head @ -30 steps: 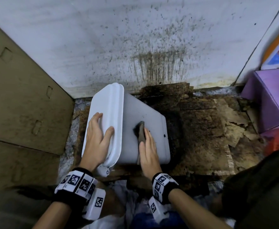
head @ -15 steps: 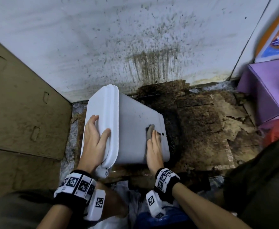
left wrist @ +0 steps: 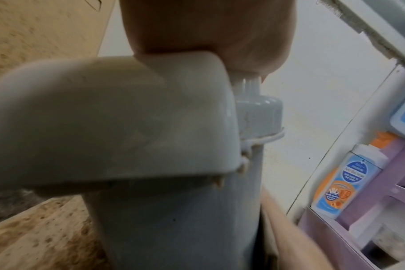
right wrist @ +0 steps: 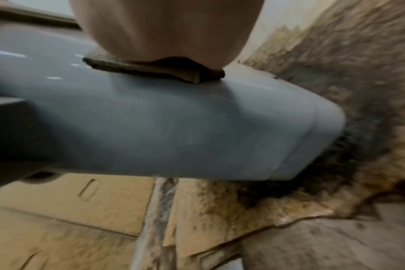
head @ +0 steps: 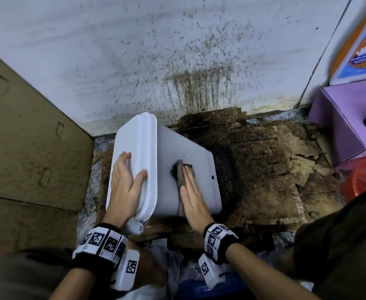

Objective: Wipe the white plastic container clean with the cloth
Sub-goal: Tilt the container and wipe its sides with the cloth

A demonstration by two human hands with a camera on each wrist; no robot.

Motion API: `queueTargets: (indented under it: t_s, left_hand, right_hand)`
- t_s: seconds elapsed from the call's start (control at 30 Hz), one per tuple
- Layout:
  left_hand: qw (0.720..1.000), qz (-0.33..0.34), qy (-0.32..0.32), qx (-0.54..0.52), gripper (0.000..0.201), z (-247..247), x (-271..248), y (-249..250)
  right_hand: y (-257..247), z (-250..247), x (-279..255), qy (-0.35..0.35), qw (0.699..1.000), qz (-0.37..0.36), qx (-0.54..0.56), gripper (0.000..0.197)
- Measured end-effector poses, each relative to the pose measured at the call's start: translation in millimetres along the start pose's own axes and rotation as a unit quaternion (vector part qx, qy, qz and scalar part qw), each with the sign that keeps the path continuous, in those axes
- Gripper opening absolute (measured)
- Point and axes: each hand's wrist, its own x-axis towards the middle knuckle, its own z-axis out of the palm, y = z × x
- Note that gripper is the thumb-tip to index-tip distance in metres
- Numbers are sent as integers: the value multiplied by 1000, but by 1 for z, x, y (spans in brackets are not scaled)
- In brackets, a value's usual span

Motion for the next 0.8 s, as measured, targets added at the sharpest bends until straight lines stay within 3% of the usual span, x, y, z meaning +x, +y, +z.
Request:
queueTargets:
  t_s: [0.13,0.23,0.33,0.6,0.8]
  left_hand:
    - [1000,0,8,-9,74,-4,1,-5]
    - [1000,4,7,-14,66,-4,0,-3]
    - [1000,0,7,-11,66,-3,1,-5]
    - [1000,-16,-12,22,70,-3,0,1]
    - [999,-16,-11,32,70,0,0,7]
  right_hand:
    - [54,-15,4,1,994,111,-9,53]
    - [75,-26,5,6,974,225,20,55]
    - [78,-26,7,12,965,260,38,55]
    - [34,-16,8,32,970,234,55,52]
    - [-44,7,1,8,993,86,75,52]
